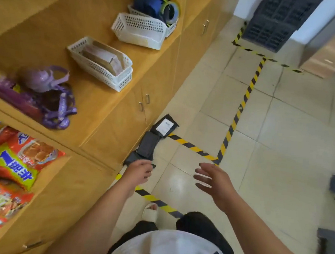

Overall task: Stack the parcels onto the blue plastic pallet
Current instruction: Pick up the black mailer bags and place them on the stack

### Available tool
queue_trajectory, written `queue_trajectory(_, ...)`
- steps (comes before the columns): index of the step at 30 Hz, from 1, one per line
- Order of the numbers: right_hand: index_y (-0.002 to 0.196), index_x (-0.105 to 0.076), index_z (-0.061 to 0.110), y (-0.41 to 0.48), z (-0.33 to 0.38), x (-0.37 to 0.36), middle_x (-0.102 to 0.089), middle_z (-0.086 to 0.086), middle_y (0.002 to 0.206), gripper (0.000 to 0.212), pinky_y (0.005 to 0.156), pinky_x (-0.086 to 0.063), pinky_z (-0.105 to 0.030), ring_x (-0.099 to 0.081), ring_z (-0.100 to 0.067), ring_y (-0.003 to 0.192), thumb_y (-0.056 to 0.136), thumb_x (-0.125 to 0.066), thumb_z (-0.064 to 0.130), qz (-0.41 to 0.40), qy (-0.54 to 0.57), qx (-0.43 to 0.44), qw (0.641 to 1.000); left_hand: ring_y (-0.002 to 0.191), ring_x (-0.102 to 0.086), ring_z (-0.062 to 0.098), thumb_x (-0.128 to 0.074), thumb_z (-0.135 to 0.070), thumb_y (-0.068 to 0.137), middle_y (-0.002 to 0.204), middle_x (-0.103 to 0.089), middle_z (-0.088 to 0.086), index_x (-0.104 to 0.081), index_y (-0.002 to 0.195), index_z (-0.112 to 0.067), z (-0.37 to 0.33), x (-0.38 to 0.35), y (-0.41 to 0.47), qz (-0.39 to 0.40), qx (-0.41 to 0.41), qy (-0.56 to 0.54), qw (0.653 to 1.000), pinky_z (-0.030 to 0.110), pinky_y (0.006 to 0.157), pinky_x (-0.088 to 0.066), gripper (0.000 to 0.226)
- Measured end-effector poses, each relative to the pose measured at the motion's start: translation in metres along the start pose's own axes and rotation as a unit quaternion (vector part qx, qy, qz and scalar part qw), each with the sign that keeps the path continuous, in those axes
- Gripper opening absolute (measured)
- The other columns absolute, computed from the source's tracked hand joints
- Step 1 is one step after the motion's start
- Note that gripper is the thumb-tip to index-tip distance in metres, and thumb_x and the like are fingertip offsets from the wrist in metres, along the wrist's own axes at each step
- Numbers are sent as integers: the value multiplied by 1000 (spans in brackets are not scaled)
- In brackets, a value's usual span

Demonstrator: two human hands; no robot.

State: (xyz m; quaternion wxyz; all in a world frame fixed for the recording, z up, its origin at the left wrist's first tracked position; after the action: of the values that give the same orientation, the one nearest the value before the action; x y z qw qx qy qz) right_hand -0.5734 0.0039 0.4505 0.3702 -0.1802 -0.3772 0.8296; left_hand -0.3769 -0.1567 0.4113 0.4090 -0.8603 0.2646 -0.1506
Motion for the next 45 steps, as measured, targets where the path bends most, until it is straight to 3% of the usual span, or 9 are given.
queue_trajectory(8, 118, -64, 6, 115, 82, 51, -70, -14, 110, 27, 88, -54, -42, -68, -30, 99, 96, -59, 21, -57, 87, -26, 994, 91, -62, 19, -56, -15, 95, 108, -66, 9, -63, 119, -17, -100, -86, 118, 41, 37, 80, 995, 27, 76, -51, 25)
queue_trajectory(13, 119, -65, 6, 232, 151, 71, -71, -15, 114, 31, 74, -57, -35, -69, -27, 97, 92, -63, 21, -28, 80, -89, 992, 79, -62, 17, -54, -8, 98, 98, -65, 9, -59, 124, -9, -145, -124, 192, -7, 95, 59, 994, 26, 67, -51, 26)
queue_trajectory(19, 117, -66, 5, 369, 202, 71, -70, -14, 102, 27, 77, -55, -35, -67, -26, 89, 95, -58, 17, -14, -5, -152, 988, 72, -54, 18, -48, 1, 98, 93, -60, 13, -59, 118, -4, -174, -127, 317, -20, 134, 139, 981, 25, 61, -44, 24)
queue_trajectory(26, 110, -68, 5, 555, 163, 46, -70, -16, 100, 20, 91, -55, -44, -66, -27, 83, 94, -60, 14, -2, -82, -182, 980, 88, -56, 18, -58, -17, 92, 112, -60, 10, -60, 116, -20, -124, -136, 522, -51, 177, 212, 960, 31, 76, -48, 25)
queue_trajectory(28, 105, -68, 8, 619, 132, 38, -72, -15, 101, 15, 86, -56, -42, -67, -26, 85, 95, -60, 15, -9, -110, -180, 977, 86, -56, 15, -63, -20, 87, 106, -59, 4, -55, 120, -20, -98, -139, 597, -35, 174, 251, 952, 28, 73, -48, 35)
queue_trajectory(30, 95, -68, 11, 679, 103, 27, -71, -15, 99, 10, 74, -54, -33, -67, -26, 82, 96, -58, 15, -10, -135, -183, 974, 100, -60, 22, -68, -27, 73, 118, -60, 7, -54, 128, -12, -67, -138, 669, -28, 171, 284, 943, 36, 85, -54, 59)
queue_trajectory(35, 104, -65, 7, 795, 42, 14, -67, -11, 95, 13, 73, -51, -33, -62, -25, 81, 96, -57, 14, -10, -175, -194, 965, 125, -48, 33, -77, -38, 64, 140, -43, 14, -31, 148, -18, -10, -136, 806, -90, 128, 392, 907, 48, 96, -51, 98)
queue_trajectory(40, 107, -66, 8, 863, 9, 24, -69, -11, 100, 14, 73, -52, -33, -63, -21, 78, 98, -58, 14, -4, -231, -208, 950, 148, -14, 35, -81, -62, 63, 161, -10, 16, 4, 154, -24, 25, -139, 882, -126, 95, 547, 822, 53, 114, -25, 130)
queue_trajectory(45, 117, -63, 0, 893, 9, 41, -67, -17, 108, 21, 67, -48, -29, -64, -22, 78, 99, -57, 11, -21, -248, -210, 946, 136, -32, 35, -80, -66, 58, 147, -32, 16, -9, 151, -18, 41, -140, 902, -192, 42, 620, 760, 52, 111, -29, 126)
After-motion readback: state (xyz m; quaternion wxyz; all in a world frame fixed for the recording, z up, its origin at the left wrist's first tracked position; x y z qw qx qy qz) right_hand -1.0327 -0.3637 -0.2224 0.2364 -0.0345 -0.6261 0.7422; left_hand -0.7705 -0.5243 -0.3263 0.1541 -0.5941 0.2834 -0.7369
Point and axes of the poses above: each hand's wrist, its own y-axis towards the middle knuckle, its own x-axis out of the back of the hand, z = x × y, the point moved 2 cm from there along y, towards the middle knuckle
